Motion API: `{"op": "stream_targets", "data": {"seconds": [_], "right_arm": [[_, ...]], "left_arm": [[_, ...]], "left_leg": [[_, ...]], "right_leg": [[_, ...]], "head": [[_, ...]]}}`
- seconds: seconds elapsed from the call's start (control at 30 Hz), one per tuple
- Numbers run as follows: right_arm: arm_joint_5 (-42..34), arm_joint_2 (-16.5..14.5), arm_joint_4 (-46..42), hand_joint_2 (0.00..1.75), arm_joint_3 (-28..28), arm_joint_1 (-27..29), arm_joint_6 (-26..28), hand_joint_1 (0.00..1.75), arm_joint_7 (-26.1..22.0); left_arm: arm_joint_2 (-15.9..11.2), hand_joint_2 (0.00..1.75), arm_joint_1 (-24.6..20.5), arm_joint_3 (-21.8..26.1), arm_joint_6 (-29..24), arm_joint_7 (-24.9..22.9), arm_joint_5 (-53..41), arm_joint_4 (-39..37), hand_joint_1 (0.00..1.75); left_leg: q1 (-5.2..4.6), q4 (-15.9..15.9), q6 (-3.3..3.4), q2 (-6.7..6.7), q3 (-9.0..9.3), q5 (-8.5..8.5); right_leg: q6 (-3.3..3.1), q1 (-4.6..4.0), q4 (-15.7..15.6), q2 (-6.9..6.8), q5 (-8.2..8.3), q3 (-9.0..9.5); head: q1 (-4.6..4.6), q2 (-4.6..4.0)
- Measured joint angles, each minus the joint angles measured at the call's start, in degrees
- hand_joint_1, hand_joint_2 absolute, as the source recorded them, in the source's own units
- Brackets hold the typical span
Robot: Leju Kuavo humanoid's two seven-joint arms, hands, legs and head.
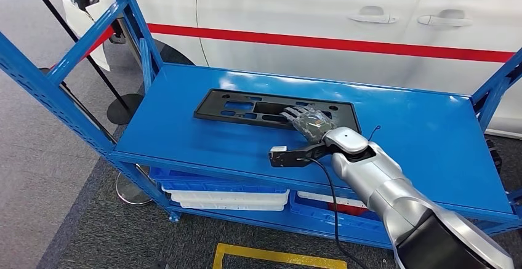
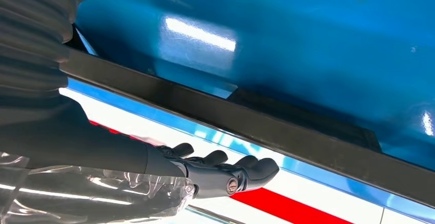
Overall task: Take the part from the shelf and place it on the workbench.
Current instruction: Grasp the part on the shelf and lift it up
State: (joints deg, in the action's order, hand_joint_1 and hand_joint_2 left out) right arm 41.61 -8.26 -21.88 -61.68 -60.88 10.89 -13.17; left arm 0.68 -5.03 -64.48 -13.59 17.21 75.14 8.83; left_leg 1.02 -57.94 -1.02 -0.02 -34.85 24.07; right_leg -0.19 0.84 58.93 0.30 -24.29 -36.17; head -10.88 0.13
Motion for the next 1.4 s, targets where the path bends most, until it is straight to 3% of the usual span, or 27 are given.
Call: {"op": "stream_targets", "data": {"seconds": [0.4,0.6,0.73,0.8,0.9,0.93,0.97,1.0,1.07,1.13,1.17,1.23,1.33,1.4], "right_arm": [[-0.52,0.32,0.00,1.75,-0.01,0.01,-0.09,0.00,-0.23],[-0.55,0.32,0.00,1.75,-0.04,0.18,-0.13,0.00,-0.21],[-0.59,0.38,0.00,1.75,-0.04,0.23,-0.07,0.00,-0.15],[-0.62,0.55,-0.01,1.75,-0.05,0.15,-0.02,0.00,-0.07],[-0.65,0.87,-0.02,1.75,-0.07,0.37,0.07,0.00,0.21],[-0.65,0.99,-0.01,1.75,-0.08,0.66,0.11,0.00,0.32],[-0.65,1.07,-0.01,1.75,-0.10,0.93,0.15,0.00,0.38],[-0.65,1.14,-0.01,1.75,-0.11,1.13,0.20,0.00,0.45],[-0.65,1.26,-0.02,1.75,-0.13,1.22,0.39,0.00,0.62],[-0.65,1.39,-0.03,1.75,-0.14,1.22,0.62,0.00,0.74],[-0.66,1.45,-0.08,1.75,-0.14,1.23,0.75,0.00,0.77],[-0.66,1.55,-0.20,1.75,-0.15,1.22,0.91,0.00,0.80],[-0.63,1.65,-0.39,1.75,-0.15,1.18,0.90,0.00,0.87],[-0.63,1.66,-0.46,1.75,-0.15,1.18,0.79,0.00,0.88]], "left_arm": [[-0.03,0.00,0.03,0.04,0.20,-0.05,0.24,0.00,0.00],[-0.04,0.00,0.07,0.05,0.15,-0.22,0.24,0.00,0.00],[-0.04,0.00,0.08,0.05,0.23,-0.21,0.24,0.00,0.00],[-0.01,0.00,0.05,0.04,0.35,-0.17,0.24,0.00,0.00],[-0.02,0.00,0.00,0.04,0.52,-0.18,0.27,0.00,0.00],[-0.02,0.00,0.04,0.04,0.57,-0.21,0.29,0.00,0.00],[-0.02,0.00,0.08,0.04,0.62,-0.25,0.30,0.00,0.00],[-0.01,0.00,0.11,0.04,0.68,-0.27,0.31,0.00,0.00],[0.05,0.00,0.12,0.04,0.78,-0.26,0.27,0.00,0.00],[0.08,0.00,0.08,0.04,0.85,-0.22,0.21,0.00,0.00],[0.07,0.00,0.09,0.04,0.86,-0.24,0.19,0.00,0.00],[0.04,0.00,0.11,0.04,0.86,-0.29,0.17,0.00,0.00],[0.02,0.00,0.08,0.04,0.82,-0.32,0.17,0.00,0.00],[0.02,0.00,0.05,0.04,0.79,-0.32,0.16,0.00,0.00]], "left_leg": [[-0.05,-0.12,0.14,0.00,-0.05,0.10],[-0.27,-0.64,0.88,0.00,-0.25,0.53],[-0.38,0.19,1.89,0.05,0.23,0.51],[-0.13,0.84,2.43,0.14,1.13,0.24],[-0.10,0.94,2.77,0.19,1.46,0.12],[-0.12,0.91,2.78,0.16,1.46,0.16],[-0.10,0.85,2.73,0.09,1.47,0.23],[-0.06,0.73,2.61,0.01,1.50,0.33],[0.04,0.33,2.14,-0.14,1.61,0.74],[-0.01,-0.12,1.49,-0.15,1.57,1.15],[-0.10,-0.26,1.10,-0.11,1.57,1.24],[-0.22,-0.37,1.27,-0.02,1.69,1.48],[-0.23,-0.04,2.23,0.06,2.04,1.64],[-0.22,0.25,2.12,0.07,2.22,1.58]], "right_leg": [[0.09,0.08,-0.05,-0.01,0.01,0.01],[0.80,0.34,-0.09,-0.02,-0.08,0.09],[1.88,0.47,0.34,-0.05,0.53,0.48],[2.27,0.46,2.37,-0.09,-0.83,-0.30],[2.54,0.48,11.35,-0.09,-6.12,-4.79],[2.69,0.52,13.78,-0.11,-7.08,-6.06],[2.83,0.58,14.45,-0.13,-6.98,-6.52],[2.96,0.67,12.93,-0.16,-5.74,-5.87],[2.94,0.81,5.73,-0.22,-1.94,-2.48],[2.11,0.50,0.67,-0.25,-0.44,-0.29],[1.49,0.34,0.04,-0.20,-0.49,-0.09],[0.84,0.25,-0.04,-0.10,-0.01,0.07],[0.57,0.21,-0.16,0.01,-0.02,0.32],[0.33,0.12,-0.15,0.01,-0.15,0.38]], "head": [[0.00,0.00],[0.00,0.00],[0.01,0.01],[0.03,0.00],[0.04,0.00],[0.04,0.00],[0.04,0.00],[0.04,0.00],[0.04,0.00],[0.04,0.00],[0.04,-0.01],[0.02,0.00],[0.00,0.01],[-0.01,0.00]]}}
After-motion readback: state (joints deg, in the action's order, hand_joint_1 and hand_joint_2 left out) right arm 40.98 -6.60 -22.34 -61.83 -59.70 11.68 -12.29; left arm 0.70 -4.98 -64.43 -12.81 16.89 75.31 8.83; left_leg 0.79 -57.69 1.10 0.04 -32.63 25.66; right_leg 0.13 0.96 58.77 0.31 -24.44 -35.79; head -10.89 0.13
